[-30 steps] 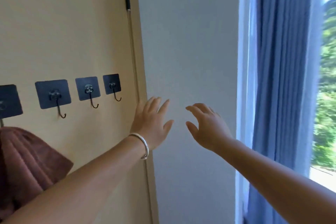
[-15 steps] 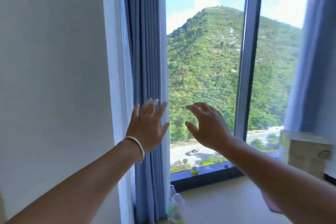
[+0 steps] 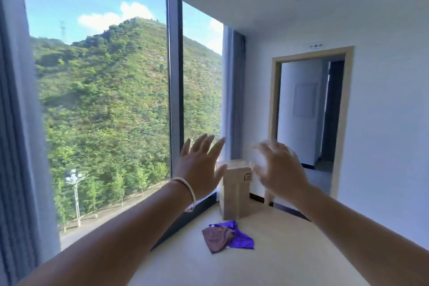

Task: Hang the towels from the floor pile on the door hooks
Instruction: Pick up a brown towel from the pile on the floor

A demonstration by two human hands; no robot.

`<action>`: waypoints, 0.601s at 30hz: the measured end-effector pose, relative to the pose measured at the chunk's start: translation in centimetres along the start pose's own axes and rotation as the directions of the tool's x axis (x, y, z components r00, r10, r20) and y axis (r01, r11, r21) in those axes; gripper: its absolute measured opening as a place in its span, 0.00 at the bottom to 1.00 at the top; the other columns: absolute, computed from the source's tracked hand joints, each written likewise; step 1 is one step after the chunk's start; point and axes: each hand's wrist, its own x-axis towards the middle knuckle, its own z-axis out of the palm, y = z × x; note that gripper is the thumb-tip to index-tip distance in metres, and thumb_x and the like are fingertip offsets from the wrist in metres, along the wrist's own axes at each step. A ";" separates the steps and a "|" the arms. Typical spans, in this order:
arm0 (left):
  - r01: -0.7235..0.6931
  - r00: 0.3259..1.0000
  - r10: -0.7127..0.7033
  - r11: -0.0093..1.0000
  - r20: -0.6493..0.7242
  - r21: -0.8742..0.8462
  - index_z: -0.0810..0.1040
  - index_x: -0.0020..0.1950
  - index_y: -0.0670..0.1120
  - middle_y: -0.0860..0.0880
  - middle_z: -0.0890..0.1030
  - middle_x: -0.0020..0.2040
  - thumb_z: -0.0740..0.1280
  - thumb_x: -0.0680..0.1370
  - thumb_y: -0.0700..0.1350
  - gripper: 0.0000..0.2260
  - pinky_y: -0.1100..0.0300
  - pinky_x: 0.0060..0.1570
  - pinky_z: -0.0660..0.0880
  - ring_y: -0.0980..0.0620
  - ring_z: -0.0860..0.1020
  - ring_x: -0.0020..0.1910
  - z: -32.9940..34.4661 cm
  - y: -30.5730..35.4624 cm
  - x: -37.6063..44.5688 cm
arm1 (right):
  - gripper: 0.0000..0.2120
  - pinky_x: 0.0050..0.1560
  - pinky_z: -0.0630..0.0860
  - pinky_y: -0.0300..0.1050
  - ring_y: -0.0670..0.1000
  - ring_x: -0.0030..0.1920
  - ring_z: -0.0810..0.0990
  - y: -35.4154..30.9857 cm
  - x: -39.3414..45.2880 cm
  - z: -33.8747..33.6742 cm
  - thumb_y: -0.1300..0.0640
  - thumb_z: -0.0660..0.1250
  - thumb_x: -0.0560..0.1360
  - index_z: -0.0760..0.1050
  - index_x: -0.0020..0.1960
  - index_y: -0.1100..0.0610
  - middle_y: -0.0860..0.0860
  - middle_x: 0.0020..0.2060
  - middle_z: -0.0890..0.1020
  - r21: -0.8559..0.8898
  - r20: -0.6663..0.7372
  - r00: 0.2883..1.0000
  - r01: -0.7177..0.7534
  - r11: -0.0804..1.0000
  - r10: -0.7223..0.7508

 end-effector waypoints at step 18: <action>-0.264 0.962 0.274 0.915 -0.010 -0.304 0.52 0.77 0.53 0.49 0.59 0.76 0.55 0.79 0.59 0.28 0.44 0.74 0.50 0.48 0.54 0.76 15.8 30.8 15.2 | 0.23 0.68 0.62 0.51 0.52 0.67 0.68 31.7 -8.3 -5.9 0.45 0.60 0.78 0.66 0.71 0.51 0.51 0.66 0.71 -0.330 0.046 0.922 -0.350 0.877 0.385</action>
